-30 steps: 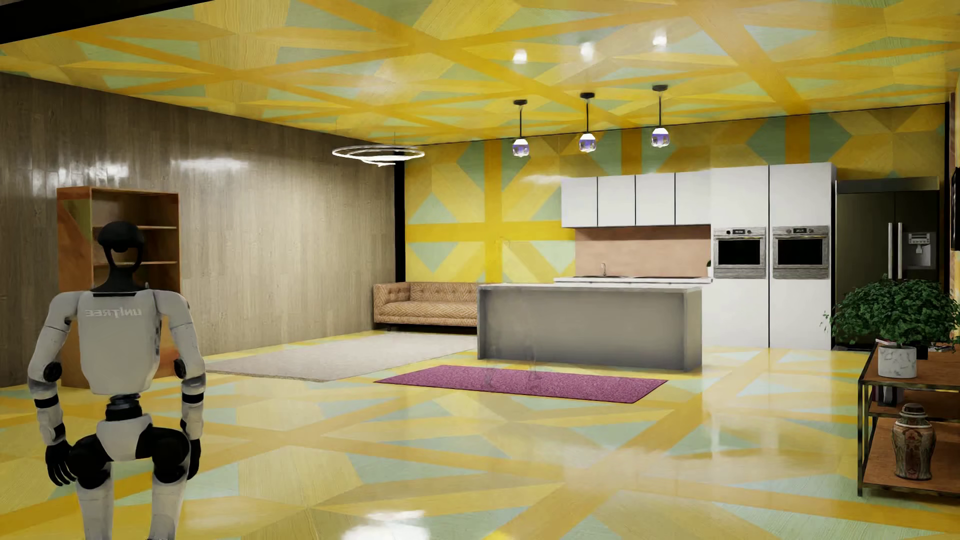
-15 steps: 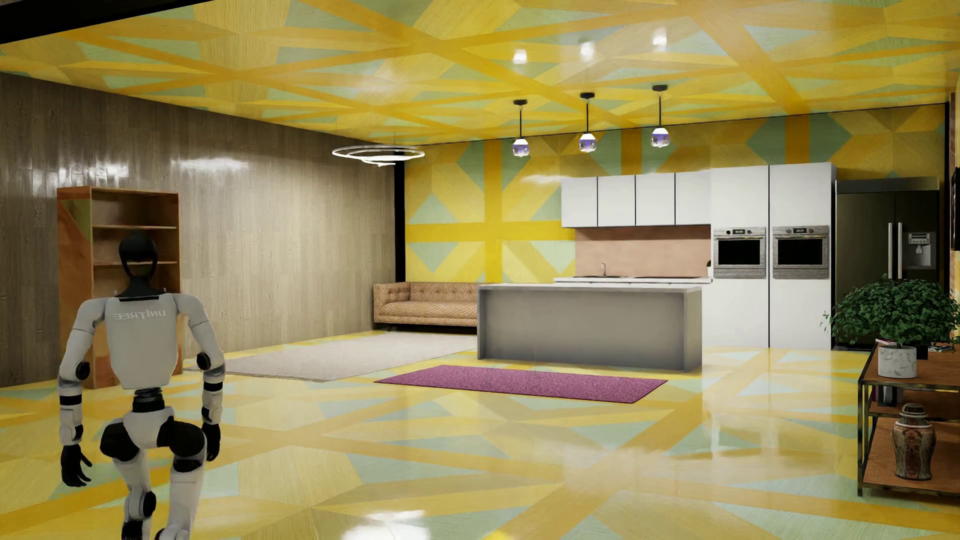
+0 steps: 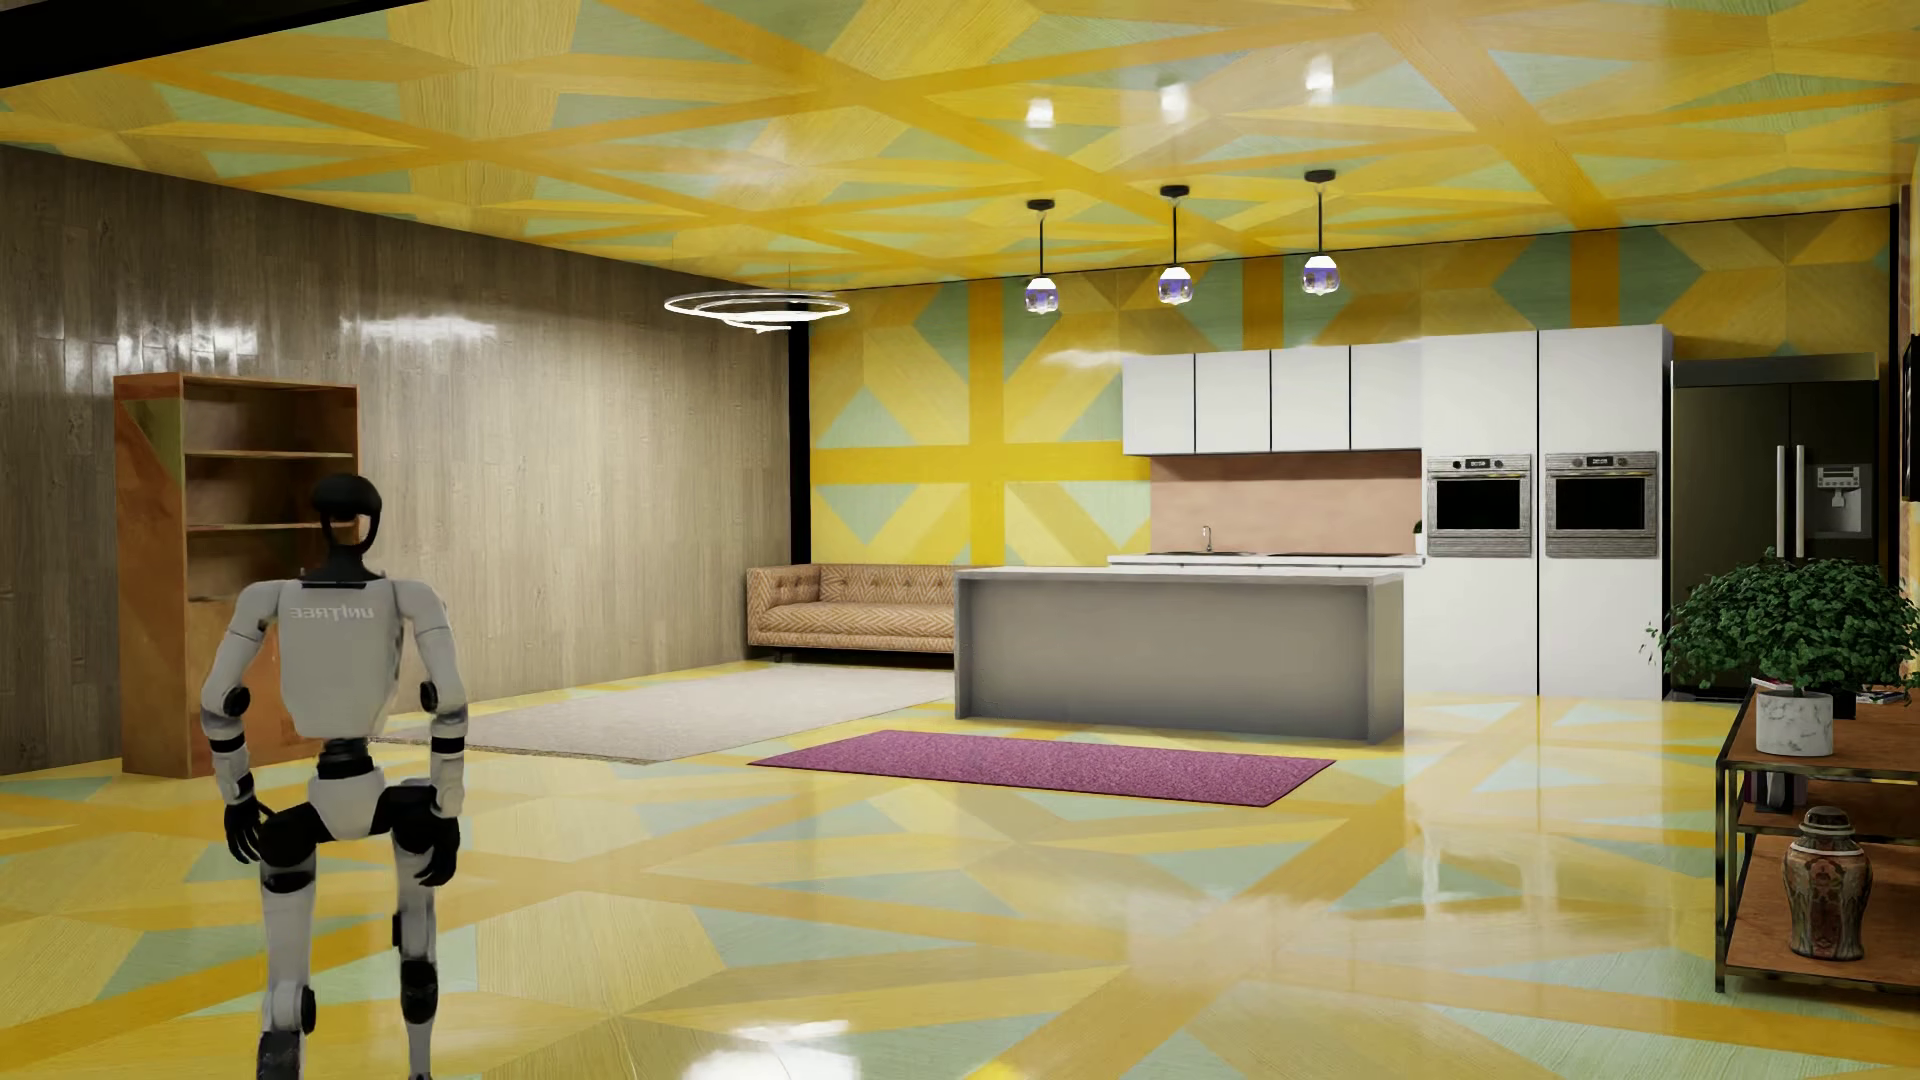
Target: Walk to the counter
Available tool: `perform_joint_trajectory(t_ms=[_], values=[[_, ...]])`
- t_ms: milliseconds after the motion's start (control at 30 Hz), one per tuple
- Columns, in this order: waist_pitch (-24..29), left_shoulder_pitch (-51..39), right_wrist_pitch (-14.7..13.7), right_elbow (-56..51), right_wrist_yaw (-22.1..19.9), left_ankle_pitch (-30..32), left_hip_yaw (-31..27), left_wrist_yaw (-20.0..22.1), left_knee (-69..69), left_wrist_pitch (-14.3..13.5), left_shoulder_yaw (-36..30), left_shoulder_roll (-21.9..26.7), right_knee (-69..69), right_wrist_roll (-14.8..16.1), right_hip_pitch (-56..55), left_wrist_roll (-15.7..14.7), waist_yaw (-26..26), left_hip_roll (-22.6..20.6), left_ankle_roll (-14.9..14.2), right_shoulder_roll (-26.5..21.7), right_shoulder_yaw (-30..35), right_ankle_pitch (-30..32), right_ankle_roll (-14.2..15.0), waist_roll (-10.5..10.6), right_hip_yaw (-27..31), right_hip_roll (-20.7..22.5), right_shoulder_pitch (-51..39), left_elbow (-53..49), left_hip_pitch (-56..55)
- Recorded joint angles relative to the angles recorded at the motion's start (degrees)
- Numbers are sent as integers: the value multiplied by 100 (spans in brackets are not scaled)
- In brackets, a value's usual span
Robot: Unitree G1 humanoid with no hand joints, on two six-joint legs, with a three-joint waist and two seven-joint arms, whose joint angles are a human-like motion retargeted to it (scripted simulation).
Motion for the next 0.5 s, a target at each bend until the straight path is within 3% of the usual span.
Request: perform_joint_trajectory(t_ms=[33, 67, 100, 167, 200, 267, 367, 433, 500], values=[[-7, 93, 0, 95, 0, 838, 0, 0, 650, 0, 9, -88, 387, 0, 29, 0, 69, 154, 0, 10, 58, 561, 0, 125, 0, 152, -31, 138, -139], [-18, 198, 0, 181, 0, 1729, 0, 0, 1652, 0, -71, -140, 624, 0, 248, 0, 239, 277, 0, 22, 96, 598, 0, 183, 0, 329, -93, 294, -520], [-36, 278, 0, 153, 0, 2046, 0, 0, 2811, 0, -220, -139, 667, 0, 558, 0, 443, 383, 0, 28, 44, 421, 0, 205, 0, 502, -159, 398, -1144], [124, 390, 0, 61, 0, 898, 0, 0, 4296, 0, -422, -137, 283, 0, 1678, 0, 1000, 451, 0, 44, -161, -319, 0, 132, 0, 634, -405, 439, -2234], [159, 459, 0, 2, 0, 398, 0, 0, 4352, 0, -473, -132, 59, 0, 2223, 0, 1340, 376, 0, 34, -232, -757, 0, 13, 0, 584, -583, 470, -2759], [170, 691, 0, -396, 0, 93, 0, 0, 3286, 0, -490, -78, -440, 0, 3297, 0, 2004, 322, 0, -113, -291, -1693, 0, -175, 0, 452, -879, 423, -3530], [30, 889, 0, -710, 0, 771, 0, 0, 450, 0, -391, -63, -908, 0, 4518, 0, 2481, 349, 0, -245, -738, -2953, 0, -293, 0, 252, -1387, 560, -4158], [-126, 923, 0, -855, 0, 991, 0, 0, -489, 0, -434, -76, -843, 0, 4896, 0, 2657, 365, 0, -310, -938, -2993, 0, -334, 0, 167, -1589, 738, -4362], [-138, 965, 0, -978, 0, 883, 0, 0, 155, 0, -484, -82, -279, 0, 5222, 0, 2844, 181, 0, -270, -1090, -2269, 0, -450, 0, -91, -1436, 954, -4420]])
